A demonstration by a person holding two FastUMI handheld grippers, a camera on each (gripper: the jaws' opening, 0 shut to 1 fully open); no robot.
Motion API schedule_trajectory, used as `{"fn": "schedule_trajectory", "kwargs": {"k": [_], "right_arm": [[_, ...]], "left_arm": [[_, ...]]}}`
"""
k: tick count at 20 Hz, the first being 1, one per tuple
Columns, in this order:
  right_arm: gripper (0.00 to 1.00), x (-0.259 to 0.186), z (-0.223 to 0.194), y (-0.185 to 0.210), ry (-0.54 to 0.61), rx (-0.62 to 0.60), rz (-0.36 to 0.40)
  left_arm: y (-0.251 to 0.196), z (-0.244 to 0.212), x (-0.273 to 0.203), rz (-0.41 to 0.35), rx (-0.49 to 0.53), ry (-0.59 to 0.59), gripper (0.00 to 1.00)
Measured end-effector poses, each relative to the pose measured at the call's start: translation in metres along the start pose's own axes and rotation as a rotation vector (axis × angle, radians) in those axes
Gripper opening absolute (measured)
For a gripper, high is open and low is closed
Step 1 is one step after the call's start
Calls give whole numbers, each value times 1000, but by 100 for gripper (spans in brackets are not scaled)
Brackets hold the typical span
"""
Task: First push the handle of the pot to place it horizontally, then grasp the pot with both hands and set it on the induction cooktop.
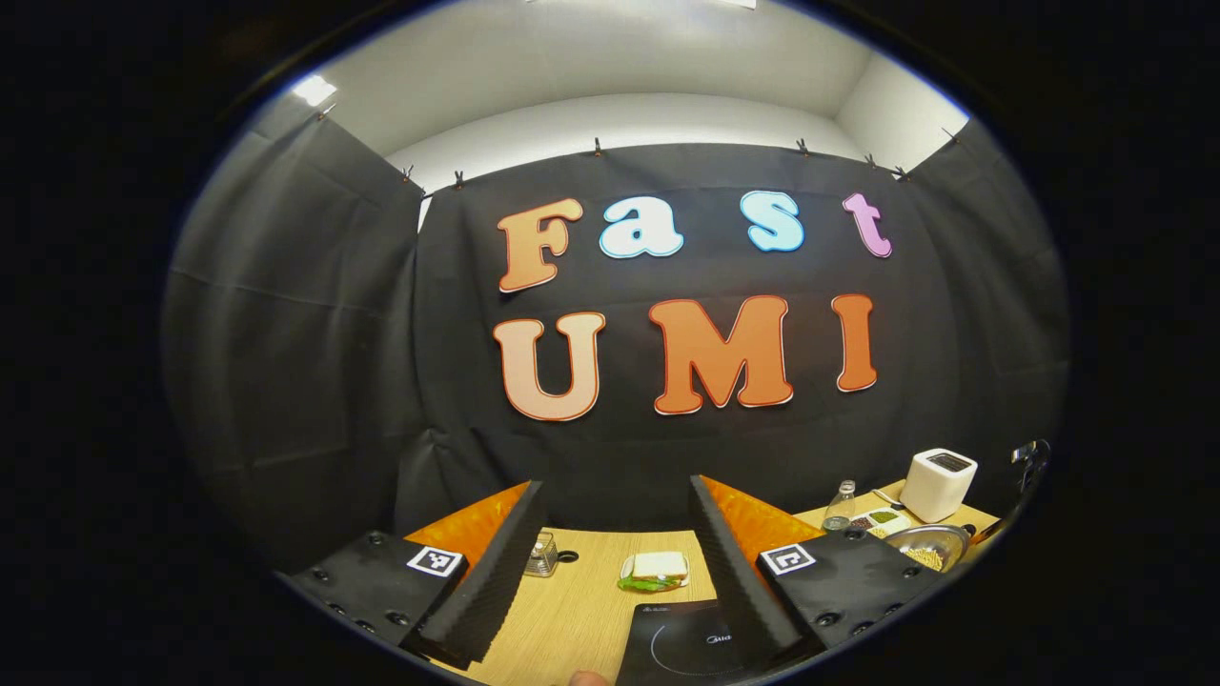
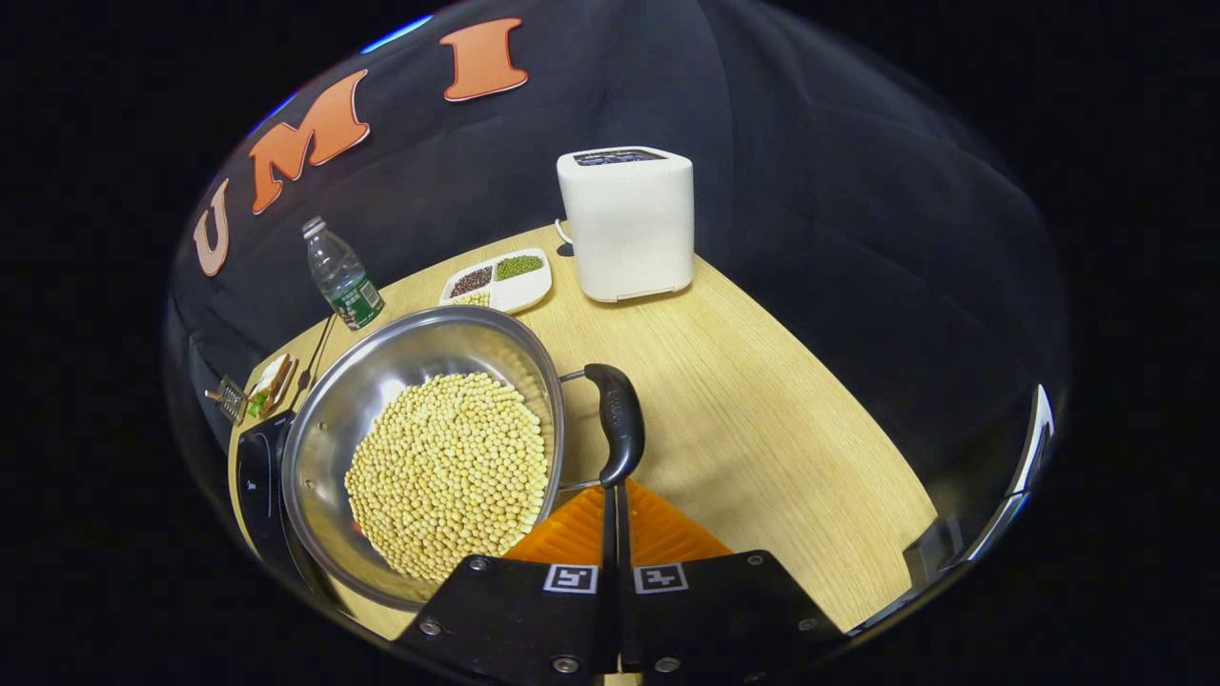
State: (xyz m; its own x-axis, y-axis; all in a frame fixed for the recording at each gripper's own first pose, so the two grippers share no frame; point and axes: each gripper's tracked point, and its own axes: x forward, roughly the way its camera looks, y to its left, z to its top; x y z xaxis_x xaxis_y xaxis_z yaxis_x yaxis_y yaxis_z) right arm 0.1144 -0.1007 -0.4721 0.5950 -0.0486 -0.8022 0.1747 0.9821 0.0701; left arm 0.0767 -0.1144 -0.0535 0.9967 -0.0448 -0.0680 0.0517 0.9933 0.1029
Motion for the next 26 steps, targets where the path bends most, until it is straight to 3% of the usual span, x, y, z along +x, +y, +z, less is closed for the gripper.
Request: {"fn": "schedule_trajectory", "kwargs": {"k": [7, 10, 13, 15, 16, 17, 18, 19, 20, 22, 24, 26], "right_arm": [[0, 19, 13, -5, -4, 0, -15], [0, 16, 12, -4, 1, 2, 4], [1, 9, 21, -21, -35, -6, -32], [10, -1, 36, -33, -93, 2, -66], [24, -6, 45, -36, -124, 7, -72], [33, -12, 53, -37, -153, 12, -65], [45, -18, 59, -35, -181, 16, -51], [47, -22, 65, -30, -210, 21, -31], [62, -25, 70, -25, -231, 26, -9], [77, -29, 79, -10, -271, 20, 44], [92, -28, 86, 1, -311, -4, 76], [94, -19, 89, 9, -328, -47, 84]], "left_arm": [[-63, -55, 25, -44, 7, 48, 98], [-116, -89, 34, -100, -30, 74, 99], [-177, -128, 39, -174, -32, 124, 99], [-216, -154, 40, -217, -11, 152, 98], [-234, -167, 40, -238, -3, 168, 97], [-251, -180, 40, -252, 2, 187, 99], [-267, -194, 40, -267, 2, 209, 97], [-284, -207, 38, -283, 2, 232, 99], [-298, -220, 36, -293, 6, 255, 99], [-321, -246, 34, -311, 20, 300, 99], [-336, -271, 32, -313, 29, 353, 99], [-341, -293, 33, -298, 39, 401, 98]]}}
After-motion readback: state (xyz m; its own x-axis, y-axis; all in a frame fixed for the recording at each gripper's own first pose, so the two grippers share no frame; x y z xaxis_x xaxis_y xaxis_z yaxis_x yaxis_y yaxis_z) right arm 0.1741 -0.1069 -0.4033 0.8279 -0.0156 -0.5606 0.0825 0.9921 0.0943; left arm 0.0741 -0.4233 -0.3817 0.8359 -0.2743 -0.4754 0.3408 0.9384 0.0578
